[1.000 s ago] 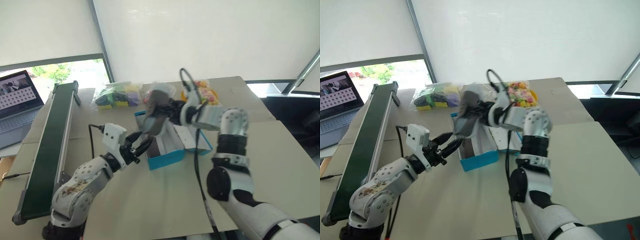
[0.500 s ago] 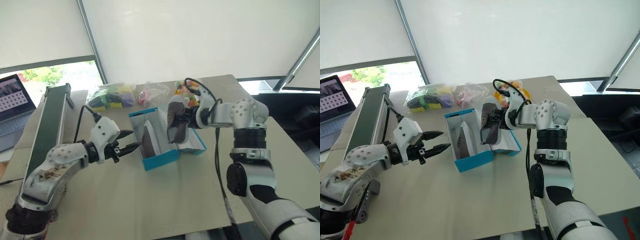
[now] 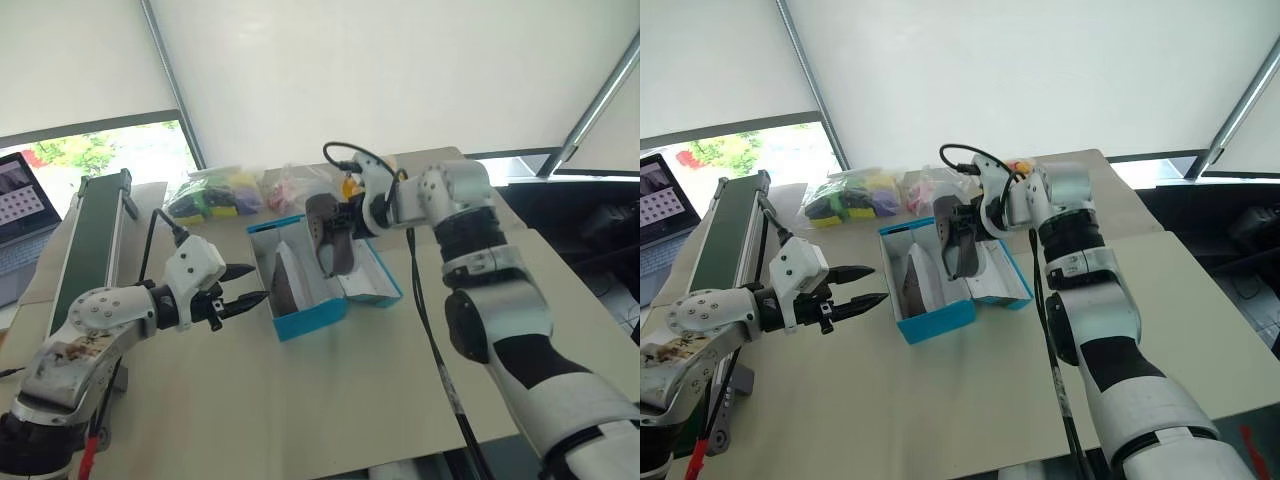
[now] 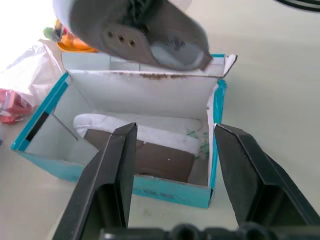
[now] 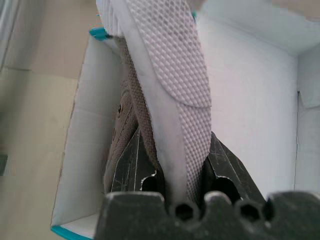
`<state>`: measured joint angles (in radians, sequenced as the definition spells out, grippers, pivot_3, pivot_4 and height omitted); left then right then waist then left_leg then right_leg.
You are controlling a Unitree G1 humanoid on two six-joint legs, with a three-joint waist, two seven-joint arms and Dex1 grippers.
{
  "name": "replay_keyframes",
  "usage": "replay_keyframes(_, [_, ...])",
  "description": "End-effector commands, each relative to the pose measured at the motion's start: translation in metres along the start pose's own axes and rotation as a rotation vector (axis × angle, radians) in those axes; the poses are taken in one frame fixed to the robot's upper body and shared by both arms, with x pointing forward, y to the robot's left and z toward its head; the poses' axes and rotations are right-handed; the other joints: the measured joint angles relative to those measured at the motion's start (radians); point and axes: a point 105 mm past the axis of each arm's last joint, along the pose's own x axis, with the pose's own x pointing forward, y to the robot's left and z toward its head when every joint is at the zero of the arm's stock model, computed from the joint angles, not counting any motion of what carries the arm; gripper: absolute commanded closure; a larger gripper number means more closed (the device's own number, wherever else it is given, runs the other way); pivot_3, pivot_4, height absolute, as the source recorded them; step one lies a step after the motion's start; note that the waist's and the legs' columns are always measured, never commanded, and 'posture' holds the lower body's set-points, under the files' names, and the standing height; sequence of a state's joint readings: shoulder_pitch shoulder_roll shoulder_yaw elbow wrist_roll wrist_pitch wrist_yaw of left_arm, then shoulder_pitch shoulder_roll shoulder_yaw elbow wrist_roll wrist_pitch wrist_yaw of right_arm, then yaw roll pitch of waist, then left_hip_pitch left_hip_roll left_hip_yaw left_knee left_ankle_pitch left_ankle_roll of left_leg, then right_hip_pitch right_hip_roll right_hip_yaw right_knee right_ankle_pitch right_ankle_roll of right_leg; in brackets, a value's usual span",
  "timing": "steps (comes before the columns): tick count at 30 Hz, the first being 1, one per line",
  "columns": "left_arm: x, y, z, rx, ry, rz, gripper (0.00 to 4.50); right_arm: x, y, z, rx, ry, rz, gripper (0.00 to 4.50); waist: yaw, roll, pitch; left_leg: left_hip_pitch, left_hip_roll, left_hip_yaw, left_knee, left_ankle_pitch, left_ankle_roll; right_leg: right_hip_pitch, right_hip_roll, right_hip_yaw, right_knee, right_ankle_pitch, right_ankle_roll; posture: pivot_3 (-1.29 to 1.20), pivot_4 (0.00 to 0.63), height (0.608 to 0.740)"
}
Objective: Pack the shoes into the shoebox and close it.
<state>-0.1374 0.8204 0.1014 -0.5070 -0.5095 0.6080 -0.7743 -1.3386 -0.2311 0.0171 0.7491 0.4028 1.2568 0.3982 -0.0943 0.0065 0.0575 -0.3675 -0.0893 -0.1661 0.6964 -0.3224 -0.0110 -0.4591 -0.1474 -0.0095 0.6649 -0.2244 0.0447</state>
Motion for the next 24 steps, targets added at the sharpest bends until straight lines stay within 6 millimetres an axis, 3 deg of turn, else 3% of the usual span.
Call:
replay_keyframes(1, [-0.007, 0.01, 0.006, -0.002, -0.075, 0.064, 1.89, -0.015, 0.017, 0.024, -0.059, -0.048, 0.049, 3.9, 0.002, 0.0, 0.0, 0.0, 0.0, -0.001, 0.0, 0.0, 0.0, 0.0, 0.0, 0.0, 0.0, 0.0, 0.0, 0.0, 0.15, 0.646])
replay_keyframes(5, [-0.008, 0.014, -0.002, -0.08, -0.127, 0.105, 1.89, -0.011, 0.037, 0.015, -0.043, 0.019, 0.097, 3.9, 0.001, 0.0, 0.0, 0.0, -0.001, -0.004, -0.001, 0.0, 0.0, 0.0, -0.001, 0.0, 0.002, 0.0, 0.0, 0.0, 0.15, 0.646])
replay_keyframes(8, [-0.006, 0.012, -0.004, -0.067, -0.118, 0.102, 1.89, 0.0, 0.04, 0.001, -0.027, 0.062, 0.096, 3.9, -0.002, 0.0, 0.0, -0.001, -0.001, -0.005, 0.0, 0.0, -0.001, 0.0, -0.002, 0.001, 0.003, 0.0, 0.0, 0.0, 0.15, 0.646])
replay_keyframes(14, [-0.006, 0.007, -0.004, -0.074, -0.121, 0.099, 1.89, 0.022, 0.029, -0.017, 0.004, 0.067, 0.042, 3.9, 0.01, 0.001, 0.0, -0.001, -0.004, -0.01, 0.001, 0.0, -0.001, 0.0, -0.003, 0.002, 0.008, 0.002, -0.001, 0.0, 0.15, 0.646])
replay_keyframes(24, [-0.009, 0.001, -0.003, -0.074, -0.117, 0.106, 1.89, 0.044, -0.01, -0.052, 0.019, 0.119, -0.088, 3.9, 0.007, 0.0, 0.0, -0.001, -0.003, -0.012, 0.001, 0.001, -0.002, 0.0, -0.002, 0.001, 0.009, 0.002, -0.001, 0.0, 0.15, 0.646])
